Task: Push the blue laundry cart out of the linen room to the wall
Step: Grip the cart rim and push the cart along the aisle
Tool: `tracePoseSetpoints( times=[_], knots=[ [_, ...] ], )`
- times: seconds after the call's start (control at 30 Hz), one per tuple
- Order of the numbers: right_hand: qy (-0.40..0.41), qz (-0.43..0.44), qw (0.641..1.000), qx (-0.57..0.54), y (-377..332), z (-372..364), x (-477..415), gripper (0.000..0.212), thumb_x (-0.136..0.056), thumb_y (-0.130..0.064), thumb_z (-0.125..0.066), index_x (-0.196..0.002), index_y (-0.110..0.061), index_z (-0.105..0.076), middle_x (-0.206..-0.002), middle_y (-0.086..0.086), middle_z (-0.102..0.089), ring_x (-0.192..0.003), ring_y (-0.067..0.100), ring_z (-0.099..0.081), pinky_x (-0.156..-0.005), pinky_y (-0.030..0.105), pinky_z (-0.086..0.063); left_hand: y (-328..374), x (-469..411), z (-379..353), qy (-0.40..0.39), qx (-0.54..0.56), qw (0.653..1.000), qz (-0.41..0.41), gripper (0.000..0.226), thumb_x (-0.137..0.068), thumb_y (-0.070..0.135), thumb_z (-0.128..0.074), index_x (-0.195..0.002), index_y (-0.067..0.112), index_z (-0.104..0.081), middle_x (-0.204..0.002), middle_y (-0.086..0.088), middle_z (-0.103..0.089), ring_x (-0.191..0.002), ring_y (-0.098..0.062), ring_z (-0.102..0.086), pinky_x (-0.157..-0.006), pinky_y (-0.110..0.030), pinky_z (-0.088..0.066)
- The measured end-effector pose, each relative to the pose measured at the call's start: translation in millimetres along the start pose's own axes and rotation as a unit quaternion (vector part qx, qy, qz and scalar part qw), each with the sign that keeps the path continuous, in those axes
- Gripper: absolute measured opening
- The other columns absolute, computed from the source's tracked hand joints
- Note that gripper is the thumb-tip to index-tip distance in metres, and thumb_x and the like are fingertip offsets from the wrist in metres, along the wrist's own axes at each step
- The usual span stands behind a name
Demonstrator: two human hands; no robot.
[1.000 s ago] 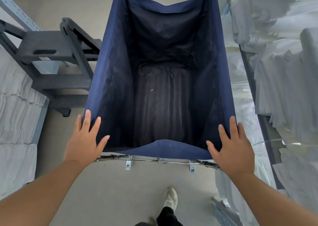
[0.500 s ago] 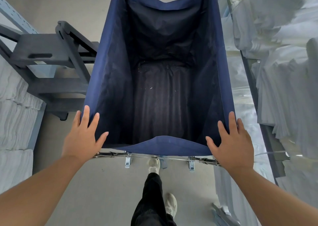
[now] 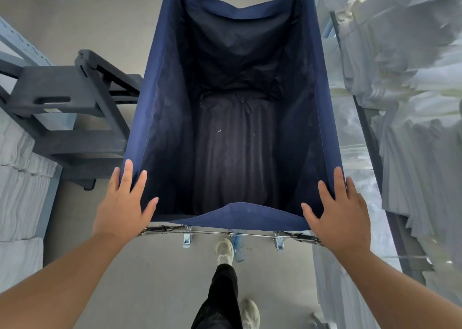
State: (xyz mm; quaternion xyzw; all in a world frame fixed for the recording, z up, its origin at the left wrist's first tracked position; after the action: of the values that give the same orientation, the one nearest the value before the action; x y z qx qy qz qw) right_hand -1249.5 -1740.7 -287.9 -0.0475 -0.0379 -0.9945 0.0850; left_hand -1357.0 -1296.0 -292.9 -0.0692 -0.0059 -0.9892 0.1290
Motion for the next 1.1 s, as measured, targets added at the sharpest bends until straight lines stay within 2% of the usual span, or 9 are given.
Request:
tracePoseSetpoints(
  times=[0.2,0.4,0.5,0.6,0.7,0.83,1.0,1.1],
  knots=[
    [-0.005,0.002,1.0,0.002,-6,5,-34,0.07,-0.085,-0.059,-0.044,-0.135,-0.012,-0.058,-0.16,0.017,-0.031,-0.139,0.045,-0.04,-0.101,0.056,-0.045,-2,-34,6,0.002,0.009,1.0,-0.001,0.069,-0.085,0.038,-0.068,-0.143,0.009,-0.047,-0.161,-0.017,-0.025,-0.143,-0.046,-0.029,-0.067,-0.055,-0.059],
    [-0.007,0.005,1.0,-0.001,-10,8,-65,0.07,-0.085,-0.058,-0.044,-0.134,-0.01,-0.059,-0.16,0.018,-0.03,-0.139,0.046,-0.039,-0.1,0.056,-0.044,-4,-68,12,0.007,0.012,1.0,-0.006,0.067,-0.085,0.038,-0.068,-0.143,0.009,-0.048,-0.16,-0.016,-0.026,-0.144,-0.044,-0.03,-0.065,-0.053,-0.059],
    [0.0,0.005,1.0,-0.012,-13,12,-82,0.072,-0.085,-0.059,-0.04,-0.133,-0.009,-0.06,-0.16,0.019,-0.031,-0.138,0.046,-0.039,-0.1,0.056,-0.044,-4,-87,14,0.014,0.006,1.0,-0.015,0.063,-0.09,0.042,-0.055,-0.143,0.01,-0.047,-0.16,-0.016,-0.026,-0.143,-0.044,-0.03,-0.067,-0.052,-0.059],
    [0.005,0.006,1.0,-0.019,-14,15,-97,0.073,-0.084,-0.058,-0.039,-0.131,-0.007,-0.061,-0.159,0.02,-0.032,-0.136,0.047,-0.04,-0.099,0.057,-0.041,-4,-104,16,0.008,0.003,1.0,-0.018,0.069,-0.084,0.045,-0.049,-0.142,0.009,-0.048,-0.16,-0.018,-0.026,-0.141,-0.046,-0.032,-0.07,-0.054,-0.058],
    [0.01,0.005,1.0,-0.017,-17,18,-110,0.072,-0.084,-0.058,-0.041,-0.129,-0.006,-0.062,-0.157,0.02,-0.033,-0.135,0.047,-0.041,-0.097,0.059,-0.04,-5,-120,17,0.008,0.003,1.0,-0.028,0.068,-0.085,0.043,-0.054,-0.142,0.008,-0.048,-0.158,-0.02,-0.028,-0.14,-0.048,-0.032,-0.072,-0.054,-0.058],
    [0.002,-0.002,1.0,-0.011,-20,21,-131,0.075,-0.082,-0.06,-0.039,-0.131,-0.008,-0.06,-0.158,0.019,-0.031,-0.136,0.047,-0.04,-0.101,0.062,-0.039,-8,-143,18,0.0,0.012,1.0,-0.028,0.074,-0.081,0.039,-0.072,-0.143,0.008,-0.046,-0.16,-0.019,-0.026,-0.142,-0.048,-0.03,-0.072,-0.053,-0.059],
    [-0.003,-0.006,1.0,-0.01,-23,24,-158,0.076,-0.082,-0.061,-0.037,-0.132,-0.008,-0.059,-0.159,0.018,-0.029,-0.138,0.046,-0.038,-0.102,0.063,-0.038,-8,-174,22,-0.002,0.003,0.999,-0.036,0.077,-0.081,0.044,-0.071,-0.144,0.008,-0.045,-0.16,-0.021,-0.025,-0.143,-0.05,-0.028,-0.085,-0.055,-0.056],
    [-0.007,-0.005,1.0,-0.004,-24,24,-172,0.077,-0.083,-0.063,-0.036,-0.133,-0.009,-0.059,-0.16,0.018,-0.028,-0.139,0.046,-0.037,-0.103,0.063,-0.038,-7,-188,25,0.001,-0.003,0.999,-0.037,0.076,-0.081,0.045,-0.07,-0.143,0.007,-0.046,-0.159,-0.022,-0.026,-0.142,-0.05,-0.03,-0.084,-0.055,-0.056]
  ],
)
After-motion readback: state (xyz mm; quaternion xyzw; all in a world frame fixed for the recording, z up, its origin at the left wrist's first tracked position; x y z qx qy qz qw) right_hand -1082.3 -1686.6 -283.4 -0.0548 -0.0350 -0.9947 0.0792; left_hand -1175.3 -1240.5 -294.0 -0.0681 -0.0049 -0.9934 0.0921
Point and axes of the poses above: each hand's wrist, its own x-axis away from the middle knuckle, its own z-axis out of the back of the hand, y = z × x, the point moved 7 cm from there along -x, towards the middle knuckle
